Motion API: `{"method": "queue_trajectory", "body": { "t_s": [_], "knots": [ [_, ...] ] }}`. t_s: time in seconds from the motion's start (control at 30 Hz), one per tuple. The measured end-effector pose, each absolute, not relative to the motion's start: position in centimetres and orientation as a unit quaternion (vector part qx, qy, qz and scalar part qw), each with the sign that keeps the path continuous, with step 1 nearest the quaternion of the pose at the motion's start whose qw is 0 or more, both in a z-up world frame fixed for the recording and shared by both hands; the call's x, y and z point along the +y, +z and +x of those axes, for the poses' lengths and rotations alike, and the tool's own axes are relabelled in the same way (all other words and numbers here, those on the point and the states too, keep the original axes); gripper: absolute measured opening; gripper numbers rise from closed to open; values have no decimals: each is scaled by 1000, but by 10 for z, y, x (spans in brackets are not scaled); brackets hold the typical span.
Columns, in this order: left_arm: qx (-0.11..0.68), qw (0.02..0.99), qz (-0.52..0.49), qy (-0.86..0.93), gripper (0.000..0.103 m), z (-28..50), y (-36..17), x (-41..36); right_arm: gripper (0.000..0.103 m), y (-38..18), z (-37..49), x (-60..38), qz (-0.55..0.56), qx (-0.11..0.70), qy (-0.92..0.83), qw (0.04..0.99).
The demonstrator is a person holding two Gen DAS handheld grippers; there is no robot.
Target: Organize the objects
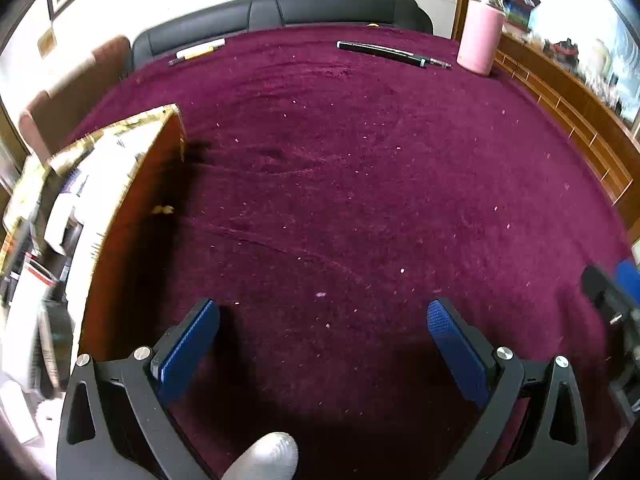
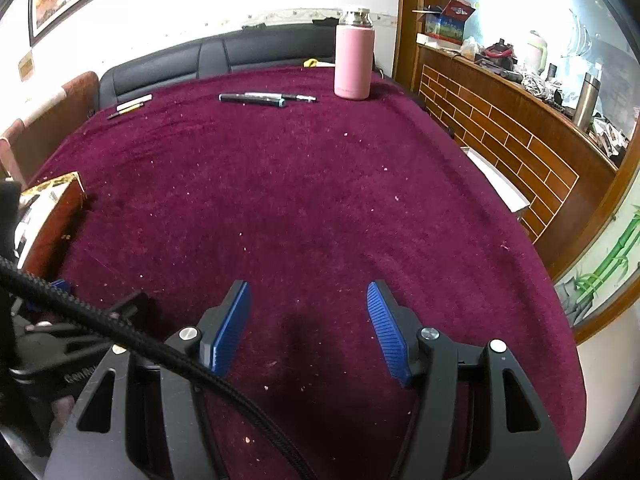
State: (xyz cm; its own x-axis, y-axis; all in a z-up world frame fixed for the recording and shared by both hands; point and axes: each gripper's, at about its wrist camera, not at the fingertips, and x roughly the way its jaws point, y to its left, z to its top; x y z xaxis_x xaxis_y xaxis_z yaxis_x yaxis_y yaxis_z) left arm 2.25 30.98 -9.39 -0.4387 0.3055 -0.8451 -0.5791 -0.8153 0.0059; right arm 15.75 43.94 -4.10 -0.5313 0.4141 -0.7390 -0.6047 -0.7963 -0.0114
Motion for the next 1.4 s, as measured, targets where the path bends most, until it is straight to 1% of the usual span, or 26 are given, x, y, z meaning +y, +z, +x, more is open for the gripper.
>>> {"method": "queue_trajectory", "body": {
  "t_s": [0.63, 0.87, 0.9, 0.97, 1.03, 1.13, 1.2, 1.27, 1.4],
  "knots": [
    [153, 266, -457, 835, 101, 21, -94, 311, 60, -53, 133, 436, -421, 131, 845, 304],
    [153, 265, -458, 835, 101, 20, -94, 313, 60, -64, 121, 452, -450, 176, 814, 321],
    [153, 265, -458, 834, 101, 20, -94, 313, 62, -66, 121, 454, -445, 178, 815, 327],
    [152, 267, -459, 834, 101, 20, -94, 313, 77, -69, 124, 457, -440, 181, 810, 344],
    [152, 267, -459, 834, 101, 20, -94, 314, 83, -71, 128, 459, -430, 187, 811, 351],
    [152, 267, -460, 833, 101, 19, -93, 312, 86, -72, 128, 458, -428, 184, 810, 356],
    [154, 268, -459, 833, 101, 20, -93, 313, 91, -73, 128, 460, -430, 187, 806, 362],
    [154, 268, -459, 833, 101, 20, -93, 313, 103, -76, 130, 467, -434, 201, 796, 371],
    [154, 268, -459, 833, 101, 19, -93, 312, 103, -76, 132, 470, -433, 206, 796, 369]
  ]
}}
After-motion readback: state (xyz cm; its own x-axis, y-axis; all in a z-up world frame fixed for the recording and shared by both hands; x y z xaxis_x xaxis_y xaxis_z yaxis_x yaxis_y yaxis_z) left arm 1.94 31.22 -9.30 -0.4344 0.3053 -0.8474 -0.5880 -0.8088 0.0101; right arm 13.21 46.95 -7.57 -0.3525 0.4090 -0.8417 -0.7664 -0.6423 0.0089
